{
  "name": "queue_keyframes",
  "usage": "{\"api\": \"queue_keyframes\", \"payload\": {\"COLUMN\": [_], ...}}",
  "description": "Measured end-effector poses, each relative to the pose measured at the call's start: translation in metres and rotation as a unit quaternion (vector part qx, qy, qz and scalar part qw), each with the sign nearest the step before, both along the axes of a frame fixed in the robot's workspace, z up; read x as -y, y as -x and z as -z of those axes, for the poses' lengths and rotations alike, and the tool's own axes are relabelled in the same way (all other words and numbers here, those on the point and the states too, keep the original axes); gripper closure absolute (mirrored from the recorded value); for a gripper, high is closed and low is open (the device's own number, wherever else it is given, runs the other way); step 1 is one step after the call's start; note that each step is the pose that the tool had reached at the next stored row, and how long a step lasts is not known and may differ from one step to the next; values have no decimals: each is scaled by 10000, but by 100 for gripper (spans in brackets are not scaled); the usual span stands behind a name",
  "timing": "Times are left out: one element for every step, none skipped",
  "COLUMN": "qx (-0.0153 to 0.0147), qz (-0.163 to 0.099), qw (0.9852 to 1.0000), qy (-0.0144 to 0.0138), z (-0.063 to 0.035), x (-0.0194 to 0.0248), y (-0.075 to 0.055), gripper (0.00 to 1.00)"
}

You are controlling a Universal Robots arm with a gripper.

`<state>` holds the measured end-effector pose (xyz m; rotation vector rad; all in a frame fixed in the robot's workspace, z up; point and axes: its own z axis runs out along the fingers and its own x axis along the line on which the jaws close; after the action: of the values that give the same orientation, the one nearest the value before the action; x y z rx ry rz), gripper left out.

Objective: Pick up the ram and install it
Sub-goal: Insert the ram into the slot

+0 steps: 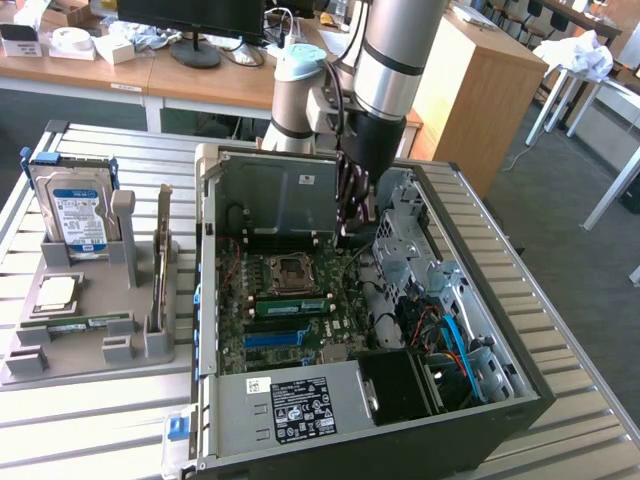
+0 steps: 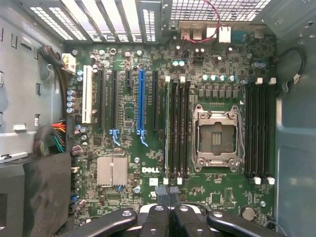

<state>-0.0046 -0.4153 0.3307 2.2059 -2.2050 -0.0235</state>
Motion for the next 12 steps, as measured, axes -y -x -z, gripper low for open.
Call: {"api": "queue_keyframes", "payload": {"qx": [0,0,0,0,0,0,0,0,1,1,1,1], "qz": [0,0,0,0,0,0,0,0,0,0,0,0], "qw": [10000,10000,10000,10000,10000,10000,10000,10000,10000,10000,10000,10000], "qy": [0,0,0,0,0,0,0,0,0,0,-1,0], "z": [4,8,14,20,27,34,42,51,61,72,83,94], "x": [0,0,0,0,0,0,0,0,0,0,0,0], "y": [0,0,0,0,0,0,0,0,0,0,0,0], "gripper": [90,90,90,90,90,90,90,90,90,90,90,90]}}
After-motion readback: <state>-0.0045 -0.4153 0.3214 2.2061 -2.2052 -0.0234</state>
